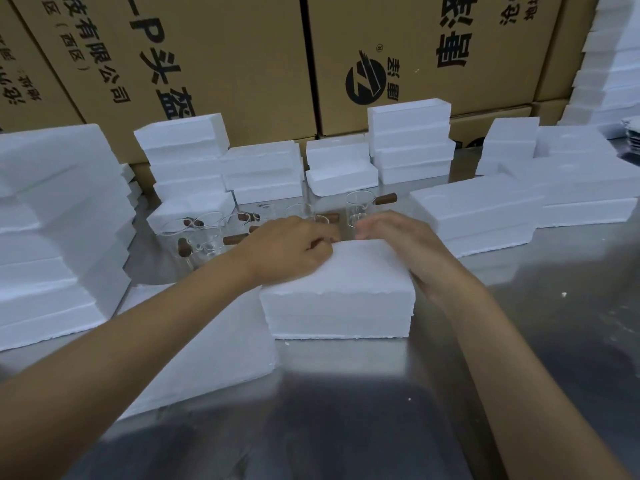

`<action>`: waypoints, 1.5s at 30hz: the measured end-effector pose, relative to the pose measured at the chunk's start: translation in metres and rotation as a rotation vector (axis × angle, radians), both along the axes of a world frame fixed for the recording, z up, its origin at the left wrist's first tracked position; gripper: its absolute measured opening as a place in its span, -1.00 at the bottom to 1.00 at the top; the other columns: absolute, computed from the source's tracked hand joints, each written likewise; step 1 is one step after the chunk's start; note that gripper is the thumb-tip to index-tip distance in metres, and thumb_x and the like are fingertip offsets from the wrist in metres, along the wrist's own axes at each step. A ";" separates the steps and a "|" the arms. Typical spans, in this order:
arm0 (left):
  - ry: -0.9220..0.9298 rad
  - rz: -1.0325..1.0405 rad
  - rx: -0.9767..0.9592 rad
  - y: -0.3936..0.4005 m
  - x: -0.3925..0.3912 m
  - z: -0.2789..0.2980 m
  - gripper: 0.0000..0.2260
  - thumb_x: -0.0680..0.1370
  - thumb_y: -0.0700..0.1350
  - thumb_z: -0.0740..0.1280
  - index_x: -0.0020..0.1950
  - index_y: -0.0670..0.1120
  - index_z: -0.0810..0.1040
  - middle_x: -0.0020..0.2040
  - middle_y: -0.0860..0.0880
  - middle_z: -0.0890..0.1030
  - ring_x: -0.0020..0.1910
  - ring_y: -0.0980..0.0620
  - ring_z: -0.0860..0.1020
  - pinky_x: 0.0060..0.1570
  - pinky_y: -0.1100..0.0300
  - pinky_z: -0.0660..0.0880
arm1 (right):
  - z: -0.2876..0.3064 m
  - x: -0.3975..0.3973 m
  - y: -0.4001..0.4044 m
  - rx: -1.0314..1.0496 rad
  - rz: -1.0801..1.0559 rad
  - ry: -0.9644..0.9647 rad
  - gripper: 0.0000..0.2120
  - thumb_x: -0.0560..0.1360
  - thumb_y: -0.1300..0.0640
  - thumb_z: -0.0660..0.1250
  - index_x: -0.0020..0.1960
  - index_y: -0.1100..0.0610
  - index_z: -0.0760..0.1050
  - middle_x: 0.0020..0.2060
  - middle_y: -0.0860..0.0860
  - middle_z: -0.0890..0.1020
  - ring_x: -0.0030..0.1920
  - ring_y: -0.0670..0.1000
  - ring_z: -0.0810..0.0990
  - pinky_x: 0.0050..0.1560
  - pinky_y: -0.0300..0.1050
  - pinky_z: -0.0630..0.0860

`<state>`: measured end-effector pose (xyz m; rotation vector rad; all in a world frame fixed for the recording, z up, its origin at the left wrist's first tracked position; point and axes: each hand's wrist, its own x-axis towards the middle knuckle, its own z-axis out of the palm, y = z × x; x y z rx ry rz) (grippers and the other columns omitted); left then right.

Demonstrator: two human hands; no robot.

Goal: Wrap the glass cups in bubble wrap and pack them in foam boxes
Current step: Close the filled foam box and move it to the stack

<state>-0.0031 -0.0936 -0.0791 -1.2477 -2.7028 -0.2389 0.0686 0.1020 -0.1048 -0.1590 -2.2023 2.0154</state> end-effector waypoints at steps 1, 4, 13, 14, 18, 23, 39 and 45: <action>-0.005 0.009 -0.007 0.001 -0.001 -0.001 -0.80 0.57 -0.02 0.05 -0.03 0.18 0.45 -0.29 0.11 0.53 -0.28 0.12 0.47 -0.33 0.18 0.30 | -0.003 0.001 -0.001 0.094 0.003 -0.004 -0.93 0.47 0.06 0.43 -0.10 -0.07 0.68 0.00 -0.14 0.68 0.07 -0.07 0.63 0.08 -0.18 0.50; -0.116 0.092 0.100 0.001 0.000 -0.005 -0.70 0.50 0.06 0.04 0.02 0.15 0.54 -0.27 0.20 0.56 -0.22 0.23 0.51 -0.28 0.19 0.36 | -0.008 0.002 -0.002 0.121 -0.031 -0.008 -0.92 0.47 0.09 0.44 -0.13 -0.09 0.65 0.14 -0.04 0.61 0.08 -0.02 0.62 0.03 -0.15 0.53; -0.357 0.300 0.311 0.002 0.005 -0.012 -0.76 0.42 0.11 0.14 -0.39 0.02 0.34 -0.47 0.13 0.34 -0.46 0.14 0.30 -0.33 0.14 0.25 | 0.005 0.013 -0.008 0.555 -0.123 0.091 -0.95 0.51 0.08 0.39 -0.06 -0.06 0.61 0.03 -0.16 0.60 0.20 -0.05 0.48 0.24 -0.09 0.41; -0.352 0.315 0.312 0.004 0.008 -0.013 -0.75 0.41 0.11 0.15 -0.40 0.01 0.33 -0.47 0.13 0.34 -0.45 0.12 0.31 -0.33 0.14 0.24 | 0.007 0.020 -0.014 0.721 -0.163 0.137 -0.93 0.52 0.09 0.36 -0.03 -0.04 0.61 0.03 -0.15 0.59 0.20 -0.03 0.45 0.25 -0.06 0.36; -0.402 0.401 0.392 0.012 0.024 -0.013 -0.71 0.31 0.17 0.16 -0.38 0.01 0.53 -0.35 0.10 0.59 -0.26 0.04 0.55 -0.27 0.13 0.38 | 0.005 0.063 -0.063 1.011 -0.144 0.287 -0.75 0.50 -0.10 0.27 0.07 0.01 0.53 0.04 -0.10 0.54 0.14 0.02 0.44 0.13 -0.01 0.31; -0.456 0.435 0.550 0.019 0.041 -0.018 -0.67 0.35 0.13 0.20 -0.26 -0.10 0.59 -0.32 0.04 0.61 -0.23 0.01 0.57 -0.19 0.12 0.44 | -0.004 0.102 -0.086 1.218 -0.151 0.141 -0.21 0.33 -0.55 0.02 0.31 -0.02 0.37 0.24 -0.08 0.43 0.29 0.03 0.34 0.37 0.08 0.23; -1.078 0.314 1.110 0.138 0.060 -0.020 -0.76 0.47 -0.06 0.32 0.11 -0.09 0.50 0.08 -0.13 0.61 0.05 -0.11 0.60 0.16 -0.01 0.54 | -0.029 0.118 -0.009 1.309 -0.670 0.064 -0.42 0.30 -0.24 0.40 0.15 0.13 0.51 0.16 0.15 0.54 0.22 0.27 0.48 0.29 0.25 0.28; -1.265 0.348 1.132 0.154 0.034 -0.028 -0.84 0.54 -0.01 0.34 0.05 -0.05 0.52 -0.15 -0.05 0.53 -0.29 0.04 0.54 -0.38 0.28 0.46 | -0.035 0.093 0.045 1.346 -0.662 0.130 -0.41 0.30 -0.27 0.39 0.15 0.12 0.52 0.14 0.11 0.54 0.21 0.23 0.49 0.29 0.20 0.27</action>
